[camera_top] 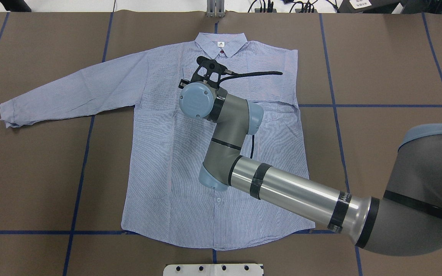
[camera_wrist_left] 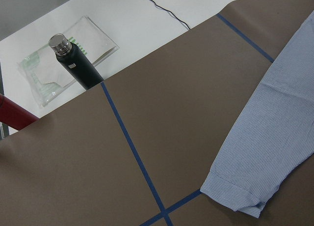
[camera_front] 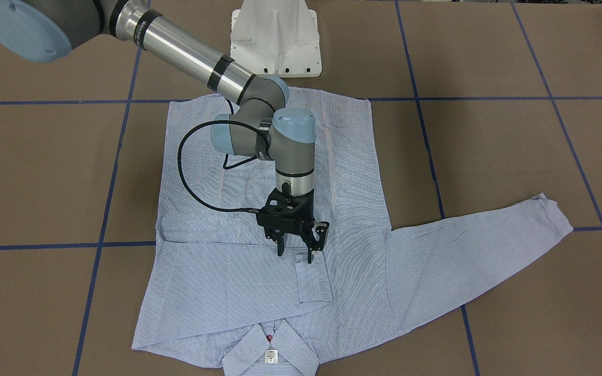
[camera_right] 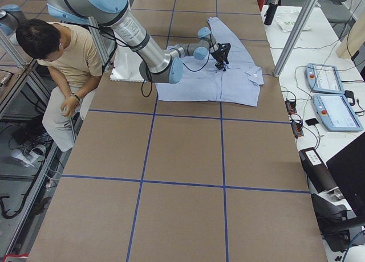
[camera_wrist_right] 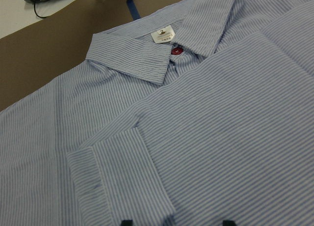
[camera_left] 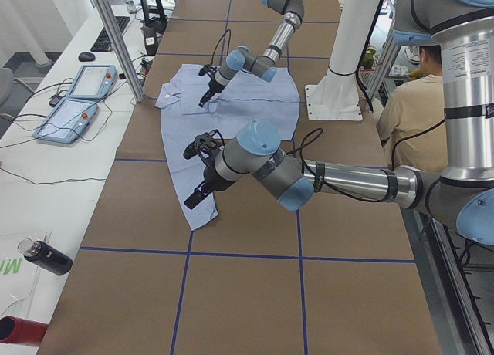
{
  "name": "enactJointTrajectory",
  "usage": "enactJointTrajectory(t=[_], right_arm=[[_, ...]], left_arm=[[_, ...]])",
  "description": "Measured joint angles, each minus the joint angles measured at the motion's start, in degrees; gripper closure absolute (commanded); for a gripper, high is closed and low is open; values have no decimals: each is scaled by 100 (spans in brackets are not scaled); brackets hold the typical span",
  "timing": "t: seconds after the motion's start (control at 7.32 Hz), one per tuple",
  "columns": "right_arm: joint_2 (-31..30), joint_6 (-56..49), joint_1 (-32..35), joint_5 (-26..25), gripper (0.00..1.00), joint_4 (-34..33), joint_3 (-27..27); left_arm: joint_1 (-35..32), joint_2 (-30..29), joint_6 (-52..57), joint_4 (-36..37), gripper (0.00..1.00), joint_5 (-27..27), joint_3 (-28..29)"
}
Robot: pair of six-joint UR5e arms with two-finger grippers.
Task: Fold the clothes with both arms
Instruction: 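Carry the grasped sleeve across the shirt front toward the collar, then open the right gripper to release the sleeve and withdraw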
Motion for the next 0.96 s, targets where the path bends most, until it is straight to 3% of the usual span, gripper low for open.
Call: enactJointTrajectory(t=[0.14, 0.41, 0.96], right_arm=[[178, 4, -7, -55, 45, 26, -175], [347, 5, -18, -180, 55, 160, -476], [982, 3, -119, -337, 53, 198, -888]], left_arm=[[0, 0, 4, 0, 0, -4, -3], [-6, 4, 7, 0, 0, -5, -14], [-10, 12, 7, 0, 0, -5, -18]])
